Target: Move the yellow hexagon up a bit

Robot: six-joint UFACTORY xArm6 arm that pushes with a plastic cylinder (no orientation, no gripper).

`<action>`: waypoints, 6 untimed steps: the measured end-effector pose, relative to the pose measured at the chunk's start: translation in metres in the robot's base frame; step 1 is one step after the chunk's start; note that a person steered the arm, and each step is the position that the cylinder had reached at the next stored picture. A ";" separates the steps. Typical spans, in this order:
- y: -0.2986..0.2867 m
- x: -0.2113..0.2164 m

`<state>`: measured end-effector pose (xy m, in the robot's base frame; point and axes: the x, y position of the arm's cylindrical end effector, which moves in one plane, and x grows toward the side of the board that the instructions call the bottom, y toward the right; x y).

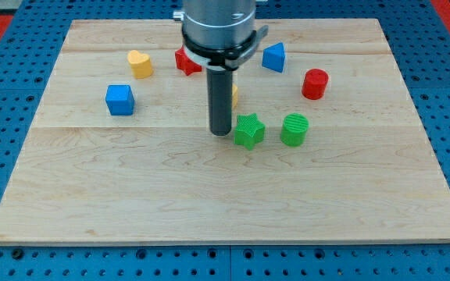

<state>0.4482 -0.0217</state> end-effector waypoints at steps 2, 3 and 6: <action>-0.053 -0.006; -0.023 -0.022; 0.004 -0.085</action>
